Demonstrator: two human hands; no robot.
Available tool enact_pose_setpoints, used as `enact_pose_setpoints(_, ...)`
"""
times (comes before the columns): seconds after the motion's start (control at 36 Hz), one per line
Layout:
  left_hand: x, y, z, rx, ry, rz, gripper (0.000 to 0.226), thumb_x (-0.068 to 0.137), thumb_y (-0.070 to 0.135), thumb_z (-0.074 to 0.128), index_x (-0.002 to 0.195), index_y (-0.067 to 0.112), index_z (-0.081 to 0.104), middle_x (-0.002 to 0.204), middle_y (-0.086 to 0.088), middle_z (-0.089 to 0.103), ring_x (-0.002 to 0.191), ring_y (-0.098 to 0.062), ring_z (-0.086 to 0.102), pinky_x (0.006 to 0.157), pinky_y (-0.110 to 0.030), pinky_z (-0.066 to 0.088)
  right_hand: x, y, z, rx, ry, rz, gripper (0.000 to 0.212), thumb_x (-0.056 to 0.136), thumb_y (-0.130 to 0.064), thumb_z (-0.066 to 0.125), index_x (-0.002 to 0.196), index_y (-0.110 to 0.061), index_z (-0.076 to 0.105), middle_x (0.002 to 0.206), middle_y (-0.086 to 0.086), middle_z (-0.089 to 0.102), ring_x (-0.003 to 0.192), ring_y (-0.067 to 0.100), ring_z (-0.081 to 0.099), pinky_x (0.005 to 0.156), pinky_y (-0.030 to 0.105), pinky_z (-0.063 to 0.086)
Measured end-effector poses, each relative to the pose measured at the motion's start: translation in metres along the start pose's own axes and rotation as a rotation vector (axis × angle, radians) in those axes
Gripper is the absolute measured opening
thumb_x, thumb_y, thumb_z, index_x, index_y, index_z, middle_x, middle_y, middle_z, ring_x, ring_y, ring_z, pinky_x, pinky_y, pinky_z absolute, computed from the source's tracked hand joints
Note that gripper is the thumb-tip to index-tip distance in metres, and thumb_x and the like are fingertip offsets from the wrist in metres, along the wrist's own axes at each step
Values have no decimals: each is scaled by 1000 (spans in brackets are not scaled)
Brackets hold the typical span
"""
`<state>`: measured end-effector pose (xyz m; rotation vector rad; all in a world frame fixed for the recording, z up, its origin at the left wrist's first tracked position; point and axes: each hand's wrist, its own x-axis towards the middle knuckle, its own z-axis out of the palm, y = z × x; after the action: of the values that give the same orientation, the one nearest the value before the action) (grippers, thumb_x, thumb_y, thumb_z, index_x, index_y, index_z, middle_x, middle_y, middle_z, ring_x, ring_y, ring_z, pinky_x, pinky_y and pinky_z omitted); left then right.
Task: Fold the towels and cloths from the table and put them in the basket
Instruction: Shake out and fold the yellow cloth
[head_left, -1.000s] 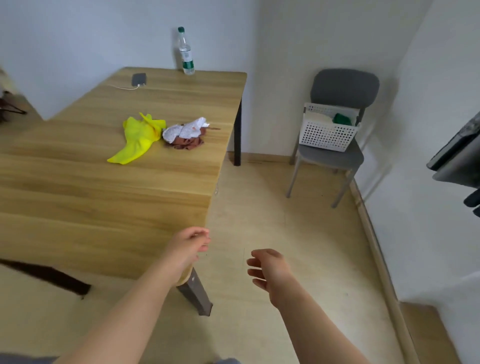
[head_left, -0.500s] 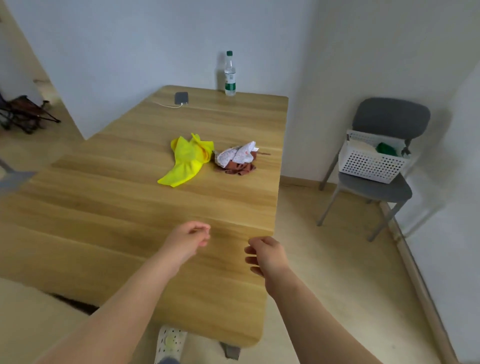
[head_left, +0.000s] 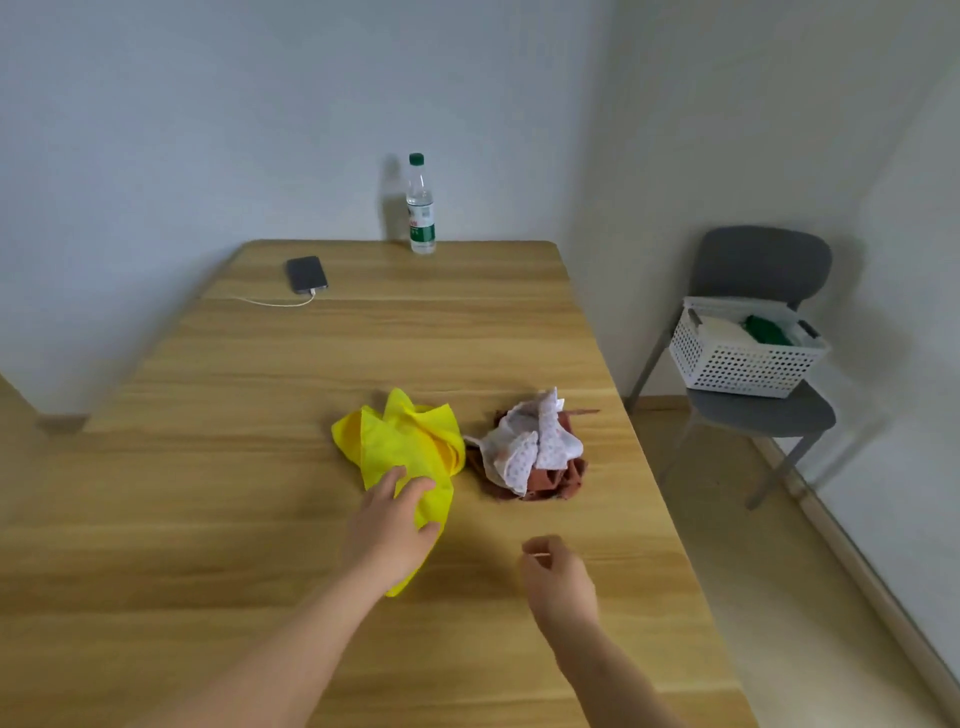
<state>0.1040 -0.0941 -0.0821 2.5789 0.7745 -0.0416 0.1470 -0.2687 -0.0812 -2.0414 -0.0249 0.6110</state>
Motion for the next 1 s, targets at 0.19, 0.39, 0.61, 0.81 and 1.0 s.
enact_pose_setpoints(0.19,14,-55,59,294,85,160,53,79,57,35,124,34,52,134,-1,55,110,-29,61,96,-45,31,26,18,59,-712,-131,-419,49,80,-48,33,125,-35,50,122,-15,53,113,17,46,91,32,36)
enact_pose_setpoints(0.39,14,-64,66,211,357,263,44,78,47,39,104,27,68,109,-1,65,86,-29,65,75,-41,50,28,43,86,-721,310,-666,24,69,-38,43,74,-33,66,75,-13,61,62,17,57,51,27,41)
enact_pose_setpoints(0.61,-6,-62,67,89,421,210,27,86,38,56,109,27,67,111,0,62,102,-32,57,85,-40,42,14,55,84,-593,355,-722,33,80,-35,37,84,-20,66,87,-1,65,81,28,57,66,34,41)
enact_pose_setpoints(0.81,-49,-75,70,-148,365,266,39,93,42,36,114,25,64,125,3,60,114,-23,55,94,-35,41,-28,75,83,-611,295,-655,23,92,-28,46,108,-19,61,115,2,60,110,26,46,87,32,34)
enact_pose_setpoints(1.0,-113,-94,73,-355,381,285,26,96,11,42,109,17,64,116,-5,63,105,-26,56,76,-26,37,-88,101,91,-604,385,-576,25,93,-29,45,108,-16,61,113,3,59,107,24,47,89,33,37)
